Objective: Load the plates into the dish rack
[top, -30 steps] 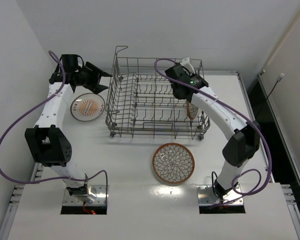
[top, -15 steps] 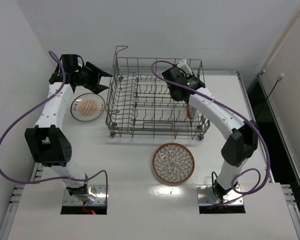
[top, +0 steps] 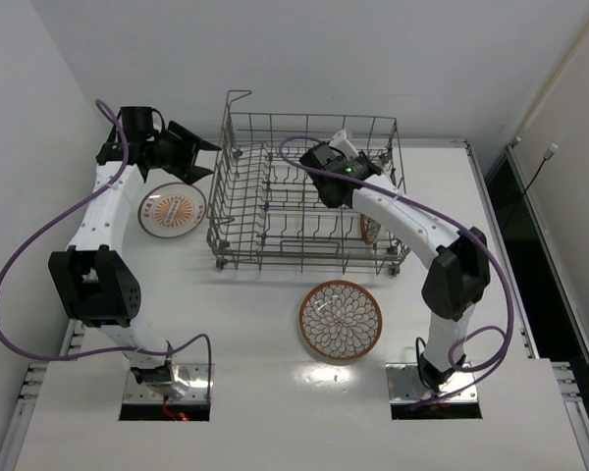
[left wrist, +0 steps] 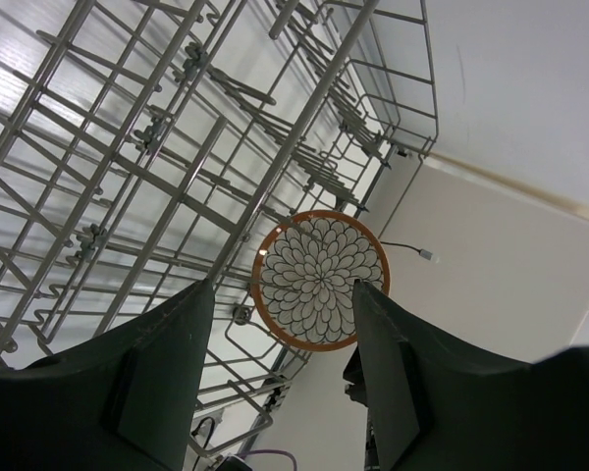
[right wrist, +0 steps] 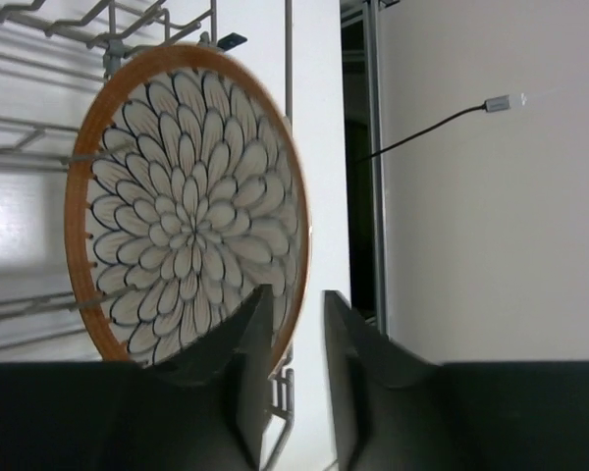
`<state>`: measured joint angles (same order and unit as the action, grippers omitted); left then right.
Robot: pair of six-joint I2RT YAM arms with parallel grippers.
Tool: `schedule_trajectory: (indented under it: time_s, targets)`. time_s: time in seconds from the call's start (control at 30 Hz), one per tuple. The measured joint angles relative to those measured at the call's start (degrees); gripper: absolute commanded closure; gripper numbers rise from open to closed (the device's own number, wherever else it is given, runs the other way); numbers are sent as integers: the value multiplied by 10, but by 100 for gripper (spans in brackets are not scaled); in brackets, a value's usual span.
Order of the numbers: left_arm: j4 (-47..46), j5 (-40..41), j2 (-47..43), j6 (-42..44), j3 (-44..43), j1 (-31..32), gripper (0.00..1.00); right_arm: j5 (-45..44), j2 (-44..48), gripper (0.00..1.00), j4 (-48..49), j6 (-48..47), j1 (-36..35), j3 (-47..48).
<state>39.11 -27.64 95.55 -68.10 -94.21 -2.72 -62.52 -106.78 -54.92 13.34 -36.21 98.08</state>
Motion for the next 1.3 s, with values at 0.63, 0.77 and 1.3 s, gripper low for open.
schedule_trajectory:
  time_s: [0.63,0.77,1.3]
  targets:
    - [-2,0,0,-1,8,-1,45,263,281,5,-97,125,31,-8]
    - [-3,0,0,-1,8,-1,45,394,470,5,-60,202,46,-256]
    - [-6,0,35,-1,11,-1,45,644,604,2,-5,311,82,-590]
